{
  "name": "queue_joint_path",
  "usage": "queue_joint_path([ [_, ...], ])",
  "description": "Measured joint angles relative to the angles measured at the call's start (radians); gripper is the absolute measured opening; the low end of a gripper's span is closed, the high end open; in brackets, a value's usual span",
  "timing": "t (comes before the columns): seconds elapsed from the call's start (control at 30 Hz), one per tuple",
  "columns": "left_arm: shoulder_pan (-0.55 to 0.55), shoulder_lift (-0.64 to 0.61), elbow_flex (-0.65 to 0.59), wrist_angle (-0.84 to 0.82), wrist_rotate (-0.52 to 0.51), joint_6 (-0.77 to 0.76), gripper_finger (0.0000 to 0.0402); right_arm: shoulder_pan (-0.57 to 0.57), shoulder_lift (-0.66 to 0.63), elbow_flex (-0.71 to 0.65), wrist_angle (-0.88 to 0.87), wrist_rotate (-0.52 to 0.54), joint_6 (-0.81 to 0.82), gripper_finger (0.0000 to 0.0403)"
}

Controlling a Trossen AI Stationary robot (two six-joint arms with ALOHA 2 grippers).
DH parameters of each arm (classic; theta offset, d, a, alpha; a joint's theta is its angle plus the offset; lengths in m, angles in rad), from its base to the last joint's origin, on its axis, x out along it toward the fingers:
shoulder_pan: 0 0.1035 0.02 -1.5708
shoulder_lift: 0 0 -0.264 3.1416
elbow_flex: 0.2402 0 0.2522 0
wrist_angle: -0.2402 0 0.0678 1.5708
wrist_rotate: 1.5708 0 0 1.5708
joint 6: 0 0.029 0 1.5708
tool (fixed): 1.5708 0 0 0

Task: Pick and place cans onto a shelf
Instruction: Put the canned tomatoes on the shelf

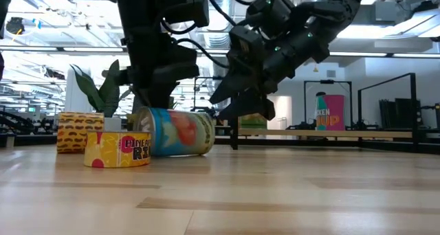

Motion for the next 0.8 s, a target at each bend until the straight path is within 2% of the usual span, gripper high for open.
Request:
queue_joint_path([
  [0.13, 0.0, 0.0, 0.0, 0.024, 0.0, -0.002, 0.0, -0.01, 0.0, 0.0, 0.0, -0.055, -0.002, 0.0224],
  [0.57, 0.0, 0.0, 0.0, 0.057, 0.0, -0.019, 0.0, 0.049, 0.073, 0.001, 0.058, -0.084, 0.023, 0.022],
  [0.8, 0.0, 0.0, 0.0, 0.063, 0.0, -0.022, 0.0, 0.055, 0.073, 0.001, 0.085, -0.087, 0.02, 0.0177],
])
